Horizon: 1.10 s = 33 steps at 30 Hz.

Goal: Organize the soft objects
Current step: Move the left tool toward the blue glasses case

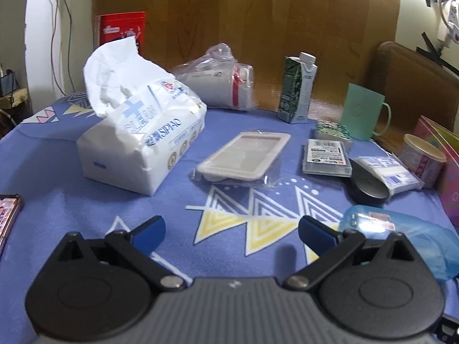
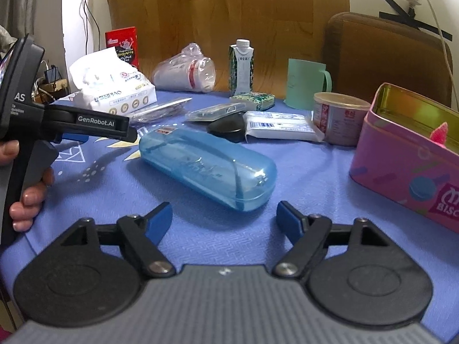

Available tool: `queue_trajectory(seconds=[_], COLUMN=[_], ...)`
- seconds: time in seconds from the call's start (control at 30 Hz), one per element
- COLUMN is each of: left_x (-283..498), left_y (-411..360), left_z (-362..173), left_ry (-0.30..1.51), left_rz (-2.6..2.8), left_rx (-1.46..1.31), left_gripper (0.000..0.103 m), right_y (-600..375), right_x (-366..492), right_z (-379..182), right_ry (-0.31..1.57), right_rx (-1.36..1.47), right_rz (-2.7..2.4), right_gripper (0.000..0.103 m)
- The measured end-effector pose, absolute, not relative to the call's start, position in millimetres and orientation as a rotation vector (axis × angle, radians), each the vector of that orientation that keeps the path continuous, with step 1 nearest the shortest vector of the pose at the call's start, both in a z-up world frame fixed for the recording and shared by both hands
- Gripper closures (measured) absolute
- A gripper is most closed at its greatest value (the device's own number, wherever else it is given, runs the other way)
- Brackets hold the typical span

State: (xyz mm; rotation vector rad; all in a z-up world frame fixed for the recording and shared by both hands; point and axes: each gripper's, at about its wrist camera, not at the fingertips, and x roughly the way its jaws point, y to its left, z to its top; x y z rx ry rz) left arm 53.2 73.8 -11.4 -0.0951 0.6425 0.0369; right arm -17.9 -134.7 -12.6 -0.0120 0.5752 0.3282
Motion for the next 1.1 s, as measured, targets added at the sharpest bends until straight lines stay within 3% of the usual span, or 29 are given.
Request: queue_trajectory(seconds=[0.13, 0.2, 1.1], left_x=[54, 54, 50], left_y=[73, 73, 86], left_z=[-11, -11, -16], left_ry=[0.644, 0.647, 0.694], left_rz=[0.013, 0.006, -0.194], left_rx=[-0.089, -0.087, 0.111], left_gripper=[0.000, 0.000, 0.000], right_y=[-130, -130, -135], right_x=[-16, -14, -11], right_z=[-13, -14, -16], right_ry=[0.592, 0.611, 0.618], right_rx=[-0.040, -0.040, -0.055], right_rz=[0.320, 0.297, 0.296], right_gripper=[0.010, 0.000, 0.000])
